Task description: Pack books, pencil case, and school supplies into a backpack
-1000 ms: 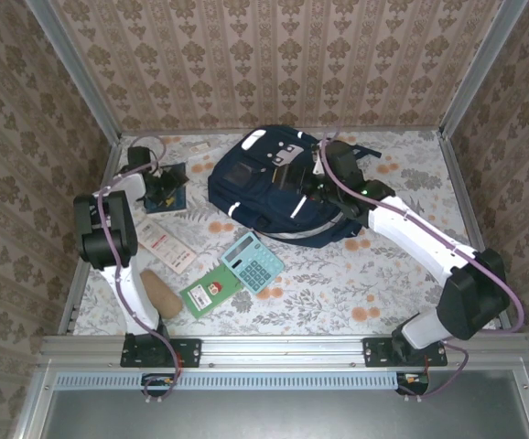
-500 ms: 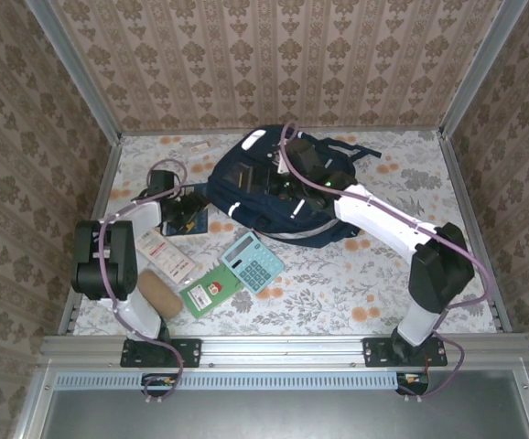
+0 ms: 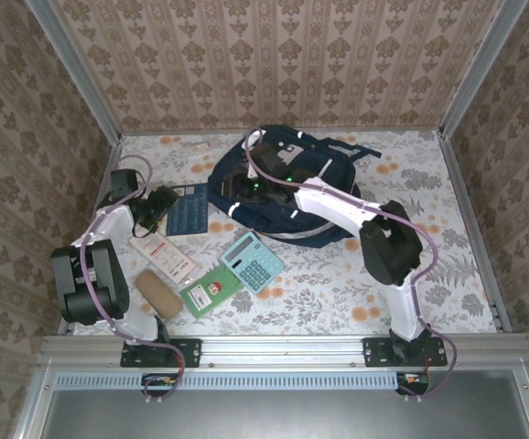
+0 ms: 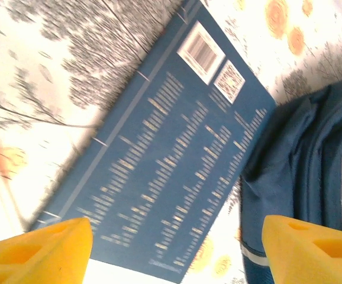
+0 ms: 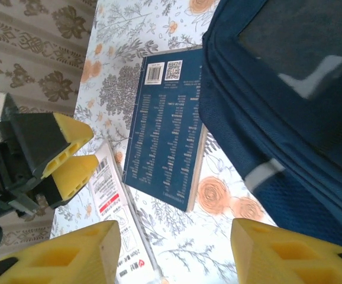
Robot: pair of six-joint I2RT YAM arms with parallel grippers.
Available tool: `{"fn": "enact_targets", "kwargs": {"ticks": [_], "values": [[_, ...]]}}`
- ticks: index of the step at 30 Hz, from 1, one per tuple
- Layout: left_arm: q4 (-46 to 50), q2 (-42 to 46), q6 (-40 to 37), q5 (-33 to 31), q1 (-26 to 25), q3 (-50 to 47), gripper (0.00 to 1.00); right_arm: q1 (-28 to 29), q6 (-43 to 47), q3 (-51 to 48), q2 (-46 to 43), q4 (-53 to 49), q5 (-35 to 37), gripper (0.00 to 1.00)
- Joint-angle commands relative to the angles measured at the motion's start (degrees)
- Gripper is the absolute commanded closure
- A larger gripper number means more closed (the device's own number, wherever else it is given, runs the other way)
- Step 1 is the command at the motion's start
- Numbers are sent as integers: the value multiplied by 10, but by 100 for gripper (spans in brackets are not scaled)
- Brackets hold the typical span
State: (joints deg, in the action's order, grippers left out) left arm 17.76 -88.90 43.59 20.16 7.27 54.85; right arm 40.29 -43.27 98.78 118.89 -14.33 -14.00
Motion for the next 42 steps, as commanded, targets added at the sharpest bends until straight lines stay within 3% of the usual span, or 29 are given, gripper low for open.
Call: {"fn": "enact_targets", "kwargs": {"ticks": [1, 5, 13, 18, 28, 36, 38, 42], "values": [[18, -25, -56, 18, 19, 7, 24, 26, -2, 48, 44, -40, 0, 54], [19, -68, -84, 23, 31, 16, 25, 48, 5, 108, 103, -66, 19, 57], [-30, -101, -62, 53, 26, -1, 26, 71, 18, 193, 185, -105, 77, 62], [-22, -96, -69, 49, 8, -1, 26, 75, 17, 226, 223, -114, 98, 66], [-12, -75, -53, 49, -22, -22, 27, 73, 32, 266, 265, -140, 136, 66], [19, -97, -83, 18, -18, 6, 27, 71, 58, 311, 305, -161, 100, 72], [20, -105, -82, 16, -18, 6, 27, 71, 61, 315, 314, -162, 95, 79], [18, -117, -86, 15, -18, 8, 27, 70, 62, 315, 321, -190, 90, 83]]}}
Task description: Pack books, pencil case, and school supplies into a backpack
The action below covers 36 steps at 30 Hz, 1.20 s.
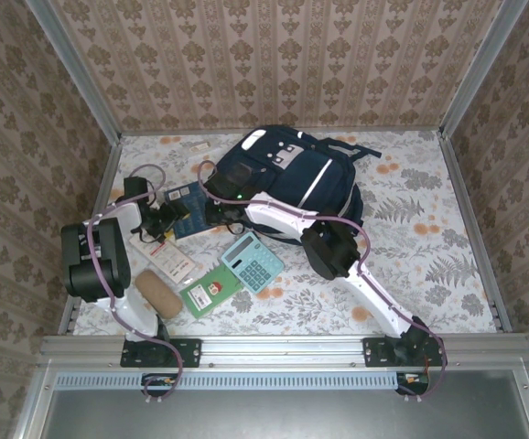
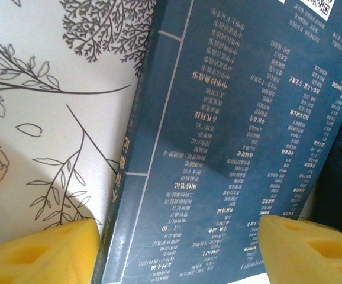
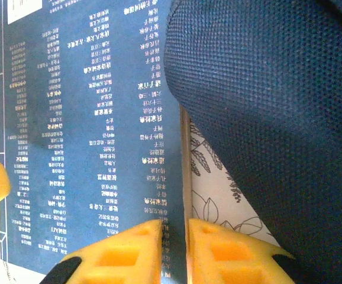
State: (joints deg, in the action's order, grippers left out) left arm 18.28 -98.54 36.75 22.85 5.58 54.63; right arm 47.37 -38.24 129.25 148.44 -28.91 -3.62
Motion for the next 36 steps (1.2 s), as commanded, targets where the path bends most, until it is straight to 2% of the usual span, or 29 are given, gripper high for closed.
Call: {"fn": "enact_targets", "kwargs": {"ticks": [1, 4, 9, 13, 18, 23, 29, 36], "values": [[4, -25, -18, 1, -2, 9, 29, -1, 11, 10, 26, -45, -18, 83], [-40, -26, -11, 53, -7, 3, 31, -2, 11, 11, 26, -43, -28, 84], [-182, 6, 28, 174, -10, -37, 32, -5, 8, 11, 24, -41, -45, 84], [-251, 40, 44, 215, -11, -60, 32, -7, 6, 11, 23, -44, -52, 84], [-342, 39, 89, 268, -12, -77, 33, -9, 6, 11, 22, -41, -67, 84], [-347, 36, 87, 288, -16, -76, 35, -10, 4, 11, 20, -31, -85, 84], [-252, 20, 34, 257, -16, -46, 42, -13, 0, 12, 19, -28, -91, 83], [-182, 25, 3, 195, -13, -32, 65, -17, 1, 10, 8, -32, -88, 77]]}}
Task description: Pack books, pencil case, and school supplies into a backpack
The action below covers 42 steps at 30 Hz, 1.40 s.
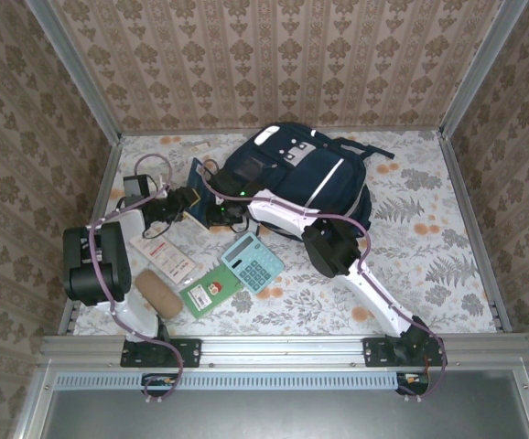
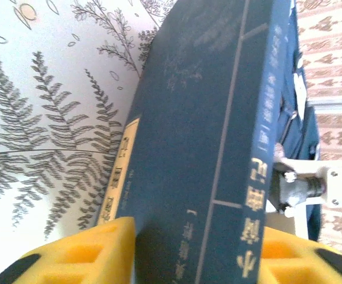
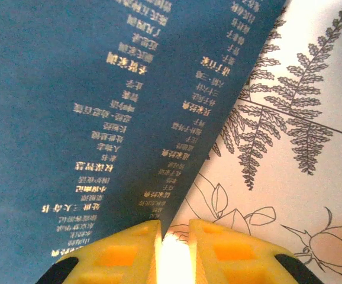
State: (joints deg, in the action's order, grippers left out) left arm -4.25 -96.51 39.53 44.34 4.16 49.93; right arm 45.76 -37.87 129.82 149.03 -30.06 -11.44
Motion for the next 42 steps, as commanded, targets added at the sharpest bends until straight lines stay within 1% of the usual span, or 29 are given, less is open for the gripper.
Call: {"fn": "enact_targets", "kwargs": {"ticks": [1, 2, 4, 6, 8, 12, 14, 16, 18, 23, 26, 29, 34, 38, 42], "values": [[52, 8, -29, -27, 1, 17, 73, -1, -3, 3, -2, -22, -5, 75], [63, 14, -35, -35, 1, 20, 80, -1, -3, 3, -9, -24, 1, 73], [83, 28, -45, -56, 1, 26, 88, -2, -3, 3, -24, -27, 10, 65], [103, 45, -53, -71, 1, 33, 93, -3, 0, -1, -43, -27, 20, 61], [117, 61, -58, -71, 2, 42, 99, -4, 1, -10, -66, -25, 30, 56], [128, 91, -50, -70, 2, 54, 100, -11, -3, -44, -125, -23, 52, 46], [121, 107, -39, -51, 0, 57, 100, -17, -9, -79, -164, -10, 59, 41], [115, 121, -26, -32, -5, 61, 100, -26, -24, -129, -207, 29, 53, 39], [113, 135, -15, -20, -14, 67, 100, -38, -50, -192, -256, 69, 45, 38], [98, 166, 8, -11, -60, 81, 100, -77, -108, -363, -376, 216, -16, 35], [70, 170, 36, -4, -95, 90, 100, -106, -145, -425, -419, 264, -61, 34], [45, 166, 60, -1, -135, 102, 100, -127, -176, -484, -456, 316, -85, 34], [-8, 153, 110, 2, -185, 115, 100, -152, -203, -541, -497, 361, -108, 32], [-63, 141, 158, 4, -214, 118, 100, -169, -251, -583, -513, 437, -140, 33], [-73, 131, 168, 2, -238, 124, 100, -183, -306, -616, -520, 531, -169, 37]]}}
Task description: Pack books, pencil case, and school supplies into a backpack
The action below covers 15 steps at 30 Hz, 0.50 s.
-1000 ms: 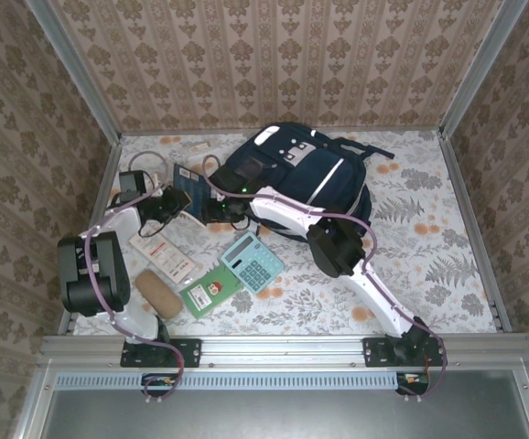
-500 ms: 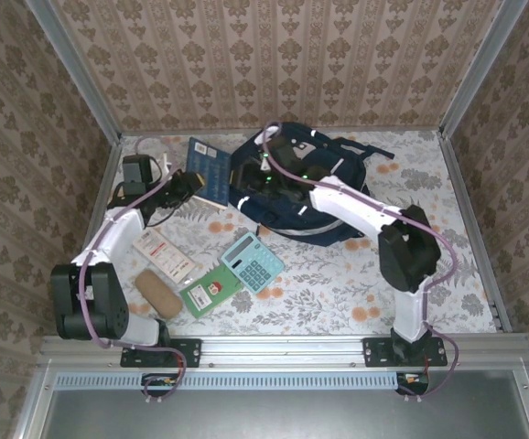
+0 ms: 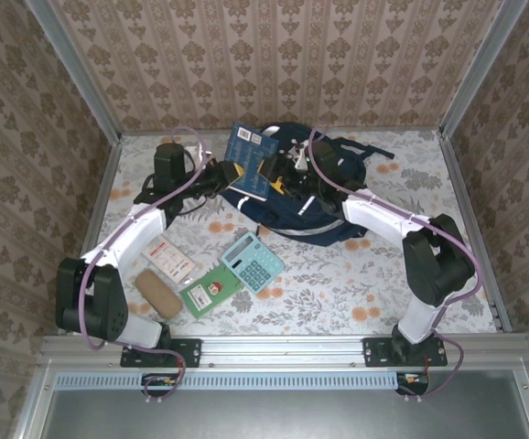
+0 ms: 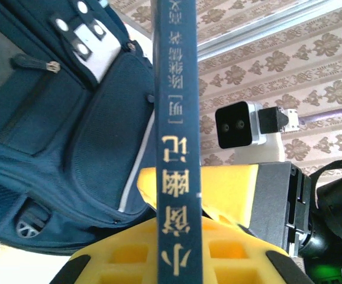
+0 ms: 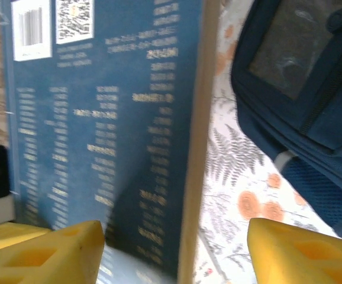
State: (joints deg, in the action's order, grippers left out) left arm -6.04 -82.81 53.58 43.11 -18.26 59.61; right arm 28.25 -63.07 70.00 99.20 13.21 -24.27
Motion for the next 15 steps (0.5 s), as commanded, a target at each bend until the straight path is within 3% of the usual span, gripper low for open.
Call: {"fn": "enact_targets", "kwargs": {"ticks": [1, 3, 6, 12, 15], "values": [[-59, -8, 29, 15, -17, 26, 100, -10, -65, -22, -24, 113, -47, 39], [-75, -12, 42, 15, -23, 22, 100, -15, -79, -29, -26, 131, -57, 40], [-77, -13, 44, 14, -29, 23, 100, -20, -87, -39, -33, 146, -65, 51], [-64, -22, 31, 12, -35, 26, 100, -33, -80, -75, -72, 145, -51, 98], [-42, -35, 15, 9, -46, 42, 91, -43, -67, -94, -101, 126, -43, 100]]}}
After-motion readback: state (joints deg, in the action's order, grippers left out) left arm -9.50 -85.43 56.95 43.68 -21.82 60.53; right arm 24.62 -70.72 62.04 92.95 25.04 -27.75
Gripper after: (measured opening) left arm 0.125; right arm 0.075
